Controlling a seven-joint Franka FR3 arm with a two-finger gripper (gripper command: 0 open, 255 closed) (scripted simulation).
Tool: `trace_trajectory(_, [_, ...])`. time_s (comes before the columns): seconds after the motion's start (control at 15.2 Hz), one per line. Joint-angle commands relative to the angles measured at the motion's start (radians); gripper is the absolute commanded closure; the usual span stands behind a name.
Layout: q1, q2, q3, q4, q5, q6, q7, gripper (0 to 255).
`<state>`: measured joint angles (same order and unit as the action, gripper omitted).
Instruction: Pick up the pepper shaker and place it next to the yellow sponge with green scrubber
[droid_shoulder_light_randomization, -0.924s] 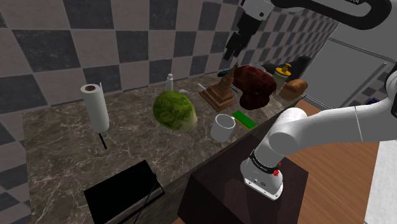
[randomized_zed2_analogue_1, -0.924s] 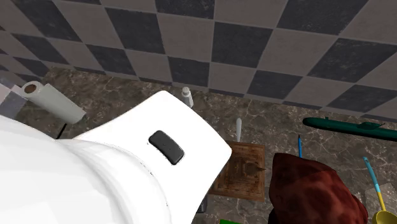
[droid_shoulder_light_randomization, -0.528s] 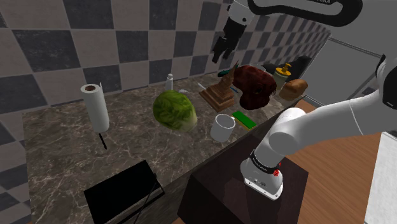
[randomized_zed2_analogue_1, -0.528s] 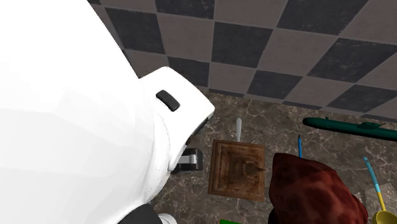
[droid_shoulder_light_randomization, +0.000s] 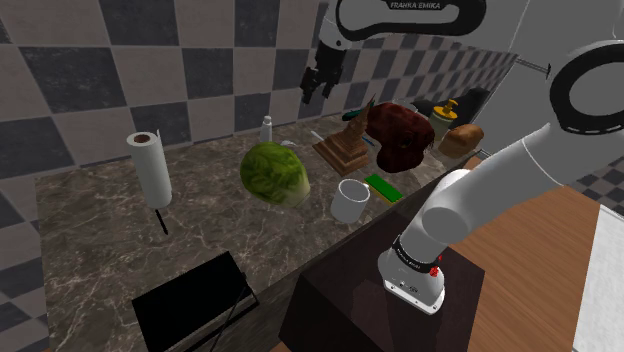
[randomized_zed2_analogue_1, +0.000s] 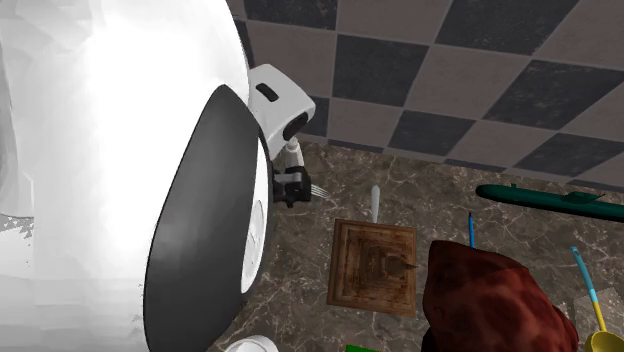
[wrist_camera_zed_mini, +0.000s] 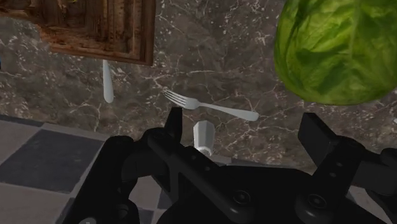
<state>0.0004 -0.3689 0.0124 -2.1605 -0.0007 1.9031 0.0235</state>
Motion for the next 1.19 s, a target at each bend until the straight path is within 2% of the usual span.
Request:
trace_trajectory(0.0, [-0.004,0.075,0.007,0.030,-0.011,0.038,0.020,0])
trace_trajectory(0.59, [-0.010,0.423,0.022,0.254,-0.077,0.125,0.112,0])
trace_trajectory(1.12, [-0.001,0.752,0.007,0.554,-0.131,0.118,0.177,0])
